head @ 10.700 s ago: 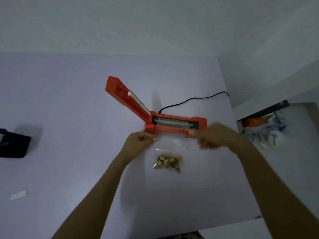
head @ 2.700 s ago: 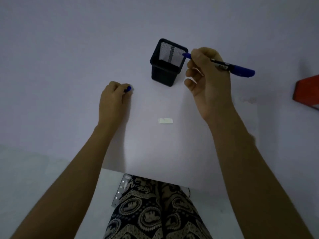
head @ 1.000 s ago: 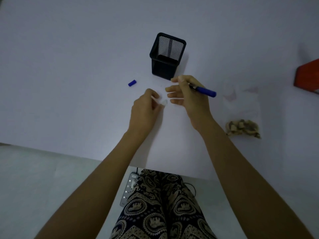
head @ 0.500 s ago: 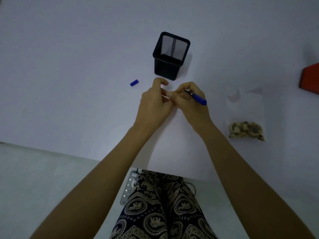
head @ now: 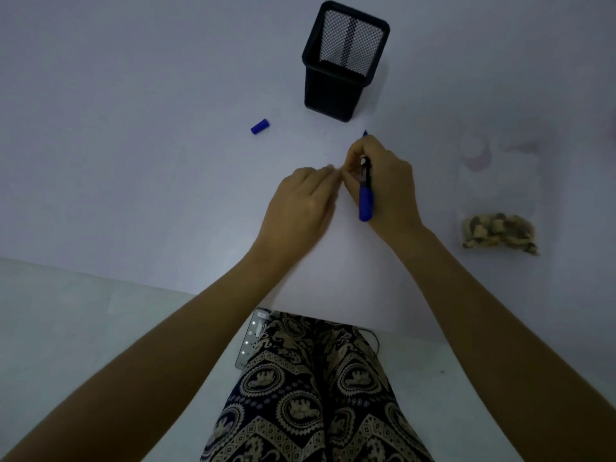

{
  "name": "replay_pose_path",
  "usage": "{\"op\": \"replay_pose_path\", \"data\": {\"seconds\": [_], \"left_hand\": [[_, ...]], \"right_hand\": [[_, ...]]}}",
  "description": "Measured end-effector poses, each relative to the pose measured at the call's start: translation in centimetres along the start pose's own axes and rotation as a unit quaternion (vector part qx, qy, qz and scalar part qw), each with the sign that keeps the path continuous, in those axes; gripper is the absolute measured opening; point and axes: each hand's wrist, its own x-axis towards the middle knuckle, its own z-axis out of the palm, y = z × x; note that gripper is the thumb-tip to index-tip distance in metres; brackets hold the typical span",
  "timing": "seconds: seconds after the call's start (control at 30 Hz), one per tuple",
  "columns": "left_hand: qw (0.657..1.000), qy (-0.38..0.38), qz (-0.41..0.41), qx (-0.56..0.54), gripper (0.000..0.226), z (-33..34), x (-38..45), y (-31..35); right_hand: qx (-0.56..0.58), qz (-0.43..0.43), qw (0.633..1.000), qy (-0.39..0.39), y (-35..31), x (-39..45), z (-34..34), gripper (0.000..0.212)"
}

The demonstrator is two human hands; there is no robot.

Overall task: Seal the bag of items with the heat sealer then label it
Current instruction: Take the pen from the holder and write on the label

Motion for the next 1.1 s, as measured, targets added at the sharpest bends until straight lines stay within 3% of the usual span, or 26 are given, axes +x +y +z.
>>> {"op": "replay_pose_path", "data": {"seconds": [0.13,0.23,0.37,0.57,0.77,0.93,1.1], "left_hand": [[0.996,-0.034,0.055,0.065,0.038,0.8,-1.6,-0.8],[0.998,-0.007,0.058,0.026,0.027,0.5,-1.3,-0.6],[0.999,-0.004,0.051,0.011,0.027,-0.3,-1.2,-0.8],[0.999,-0.009,0.033,0.014,0.037,0.0,-1.7,-1.3],[0.999,0.017,0.039,-0.014,0.027,-0.2,-1.6,-1.0],[0.999,0.019,0.029,-0.01,0.032,-0.2,-1.6,-1.3],[0.999,0.02,0.025,-0.013,0.033,-0.3,-1.6,-1.2]], "right_hand": [[-0.071,-0.026,0.997,0.013,-0.1,-0.6,0.6,0.003],[-0.128,-0.093,0.987,0.035,-1.0,-1.1,1.4,0.014],[-0.063,-0.118,0.991,0.003,-0.9,-0.3,1.7,0.012],[0.127,0.013,0.991,0.027,-1.3,1.6,1.7,0.027],[0.14,0.007,0.989,0.048,-2.2,1.5,3.2,0.023],[0.201,0.091,0.975,0.03,-1.8,2.4,2.9,0.012],[0.218,0.124,0.967,0.051,-2.0,2.3,3.4,0.038]]}}
